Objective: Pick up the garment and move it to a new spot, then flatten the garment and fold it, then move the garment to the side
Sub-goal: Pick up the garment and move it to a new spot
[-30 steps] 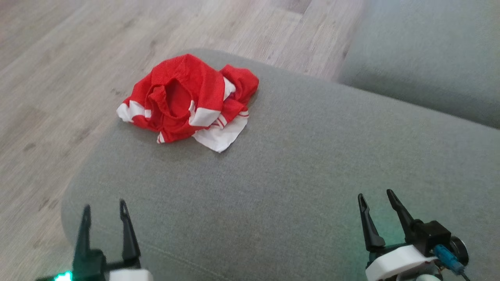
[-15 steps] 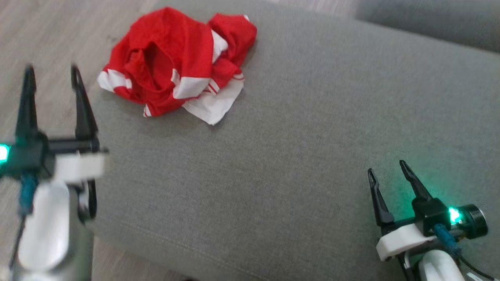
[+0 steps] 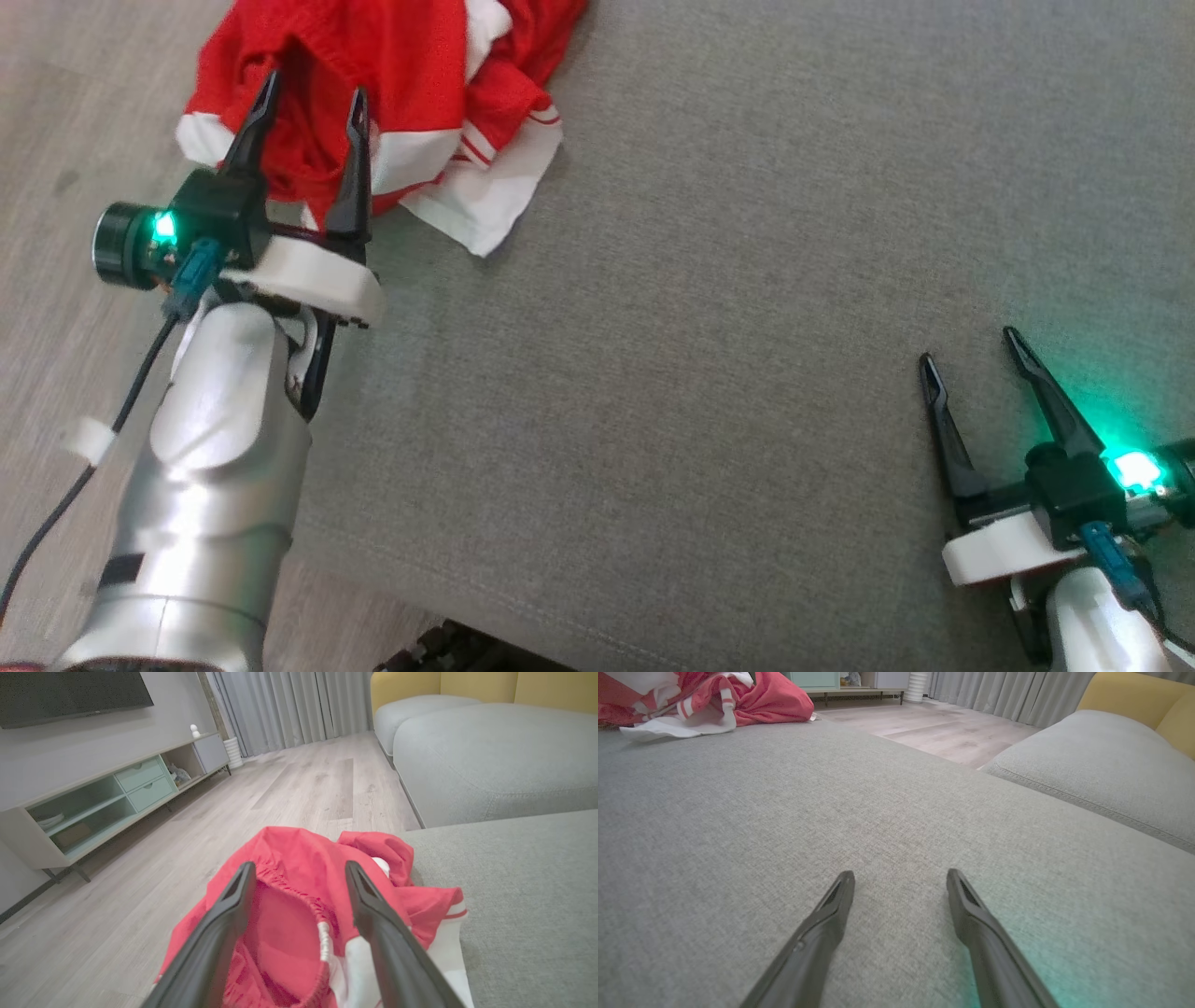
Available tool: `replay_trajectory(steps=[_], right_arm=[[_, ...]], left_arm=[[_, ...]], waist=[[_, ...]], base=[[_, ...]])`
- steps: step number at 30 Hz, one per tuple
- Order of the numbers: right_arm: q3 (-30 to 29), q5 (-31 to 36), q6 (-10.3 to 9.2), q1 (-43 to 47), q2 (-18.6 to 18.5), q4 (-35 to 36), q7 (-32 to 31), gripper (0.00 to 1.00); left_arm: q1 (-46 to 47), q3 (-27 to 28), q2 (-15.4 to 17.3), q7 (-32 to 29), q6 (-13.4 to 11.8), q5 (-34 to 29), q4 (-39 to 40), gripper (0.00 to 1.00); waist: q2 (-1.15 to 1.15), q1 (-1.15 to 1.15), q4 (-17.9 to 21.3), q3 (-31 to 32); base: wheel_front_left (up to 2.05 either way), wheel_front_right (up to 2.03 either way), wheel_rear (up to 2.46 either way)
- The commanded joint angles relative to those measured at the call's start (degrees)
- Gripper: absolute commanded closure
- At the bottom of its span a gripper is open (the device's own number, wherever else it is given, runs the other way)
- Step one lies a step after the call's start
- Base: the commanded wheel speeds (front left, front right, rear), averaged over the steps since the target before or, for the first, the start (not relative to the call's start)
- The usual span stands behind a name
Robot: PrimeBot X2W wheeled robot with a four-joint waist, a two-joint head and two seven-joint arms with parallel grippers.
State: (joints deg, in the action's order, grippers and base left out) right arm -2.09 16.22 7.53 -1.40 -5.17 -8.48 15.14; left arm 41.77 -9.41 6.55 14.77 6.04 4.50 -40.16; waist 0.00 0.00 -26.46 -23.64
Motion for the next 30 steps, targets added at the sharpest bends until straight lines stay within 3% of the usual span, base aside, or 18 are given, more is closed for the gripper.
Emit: replay_trajectory(steps=[1,12,13,14,22,30], right_arm=[[0.74,0.56,-0.04,-0.64,-1.01,-0.71,-0.15,0.00],[-0.39,0.77,-0.04,-1.65,-0.50,1.00,-0.15,0.00],[-0.52,0.75,-0.04,-1.80,-0.39,1.05,-0.15,0.00],[-0.59,0.70,-0.04,-1.94,-0.26,1.05,-0.15,0.00],[0.90,-1.30,-0.04,-3.83,1.53,-0.62,-0.15,0.00],[4.43,-9.54,-0.04,-6.29,2.26,-2.84,-0.15,0.00]], left_arm=[[2.06,1.45,2.36,0.23,0.09,0.14,0.30,0.00],[7.06,1.86,3.13,0.23,-2.36,-0.42,-11.73,0.00],[7.33,2.00,3.14,0.23,-2.31,-0.22,-12.32,0.78],[7.58,2.17,3.23,0.23,-2.34,-0.06,-12.63,1.00],[7.79,3.11,6.60,0.23,-0.88,0.05,-4.92,1.00],[8.85,2.54,10.99,0.23,1.15,2.59,9.72,1.00]], waist=[[0.00,0.00,0.99,-1.13],[0.00,0.00,4.57,-5.06],[0.00,0.00,4.77,-5.18],[0.00,0.00,4.98,-5.19],[0.00,0.00,8.14,-1.85],[0.00,0.00,15.66,4.29]], base=[[0.00,0.00,0.00],[0.00,0.00,0.00],[0.00,0.00,0.00],[0.00,0.00,0.00],[0.00,0.00,0.00],[0.00,0.00,0.00]])
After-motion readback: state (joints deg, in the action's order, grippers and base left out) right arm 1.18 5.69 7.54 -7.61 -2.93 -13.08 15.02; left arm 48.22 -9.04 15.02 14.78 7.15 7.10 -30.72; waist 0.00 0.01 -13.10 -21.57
